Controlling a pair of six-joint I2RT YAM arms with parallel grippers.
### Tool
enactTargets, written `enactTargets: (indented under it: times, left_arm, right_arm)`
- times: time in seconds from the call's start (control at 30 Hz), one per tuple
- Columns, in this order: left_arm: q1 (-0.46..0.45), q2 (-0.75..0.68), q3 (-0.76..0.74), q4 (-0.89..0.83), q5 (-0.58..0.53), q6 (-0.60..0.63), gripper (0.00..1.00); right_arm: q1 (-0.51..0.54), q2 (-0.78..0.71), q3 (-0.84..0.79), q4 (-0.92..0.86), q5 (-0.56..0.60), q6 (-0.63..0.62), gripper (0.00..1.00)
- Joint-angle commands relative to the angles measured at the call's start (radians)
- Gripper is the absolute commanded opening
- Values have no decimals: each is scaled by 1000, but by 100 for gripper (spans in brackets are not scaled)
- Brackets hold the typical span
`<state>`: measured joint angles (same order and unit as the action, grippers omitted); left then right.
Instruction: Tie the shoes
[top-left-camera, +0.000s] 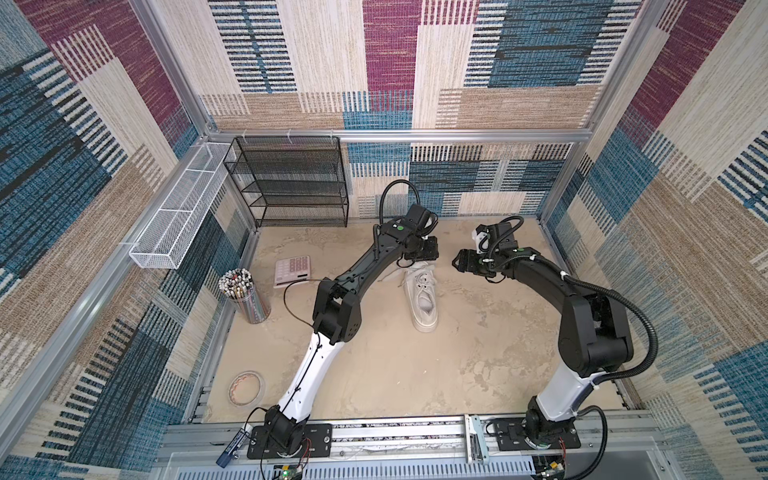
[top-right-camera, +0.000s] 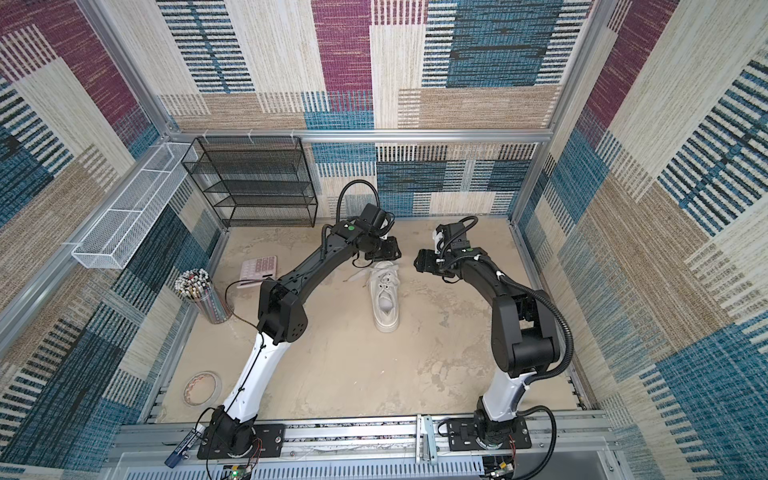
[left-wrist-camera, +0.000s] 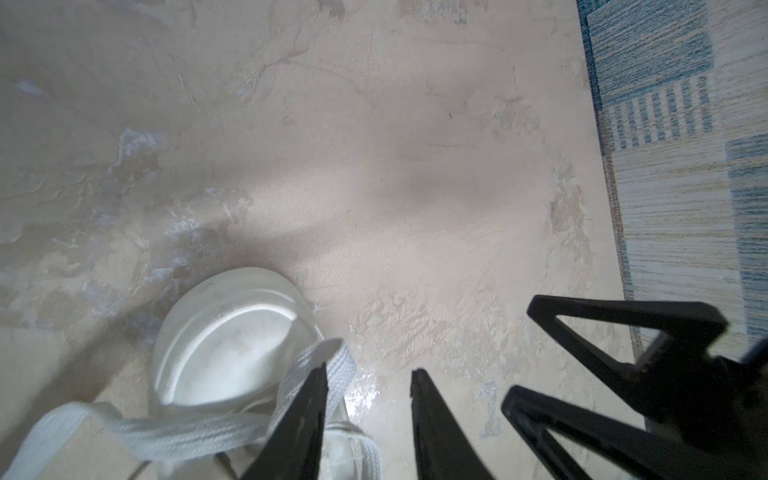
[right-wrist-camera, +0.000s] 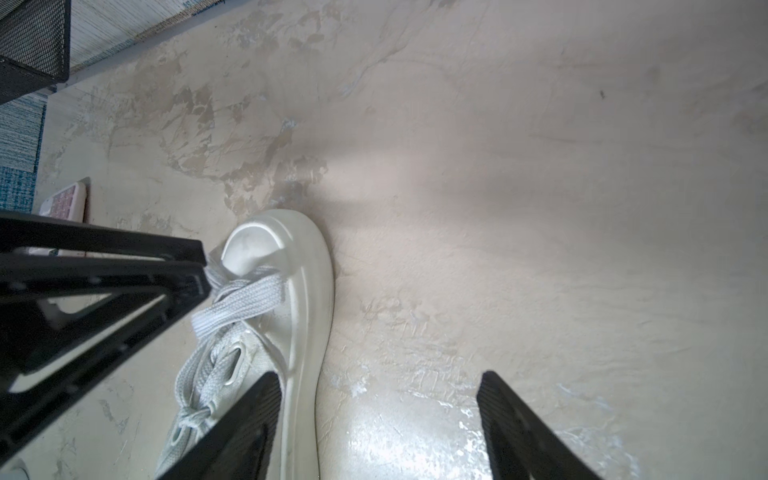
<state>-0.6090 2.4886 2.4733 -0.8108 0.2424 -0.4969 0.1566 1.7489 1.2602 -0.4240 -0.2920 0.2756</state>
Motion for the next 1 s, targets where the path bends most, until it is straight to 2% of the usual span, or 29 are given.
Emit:
enactTargets:
  times: [0.0,0.3,0.47,0.97]
  left_arm:
    - [35,-44,-43,-4,0,10,36]
    - [112,-149,-289,-2,4,156,32]
    - [123,-118,-289,-2,65,173,35]
    - [109,-73,-275,20,96,136,35]
  right_arm:
    - [0,-7,-24,47,-60,27,77]
    - [0,7,-87,116,-198,57,72]
    - [-1,17,-84,116,-208,63,71]
    - [1,29,-71,99,-211,53,71]
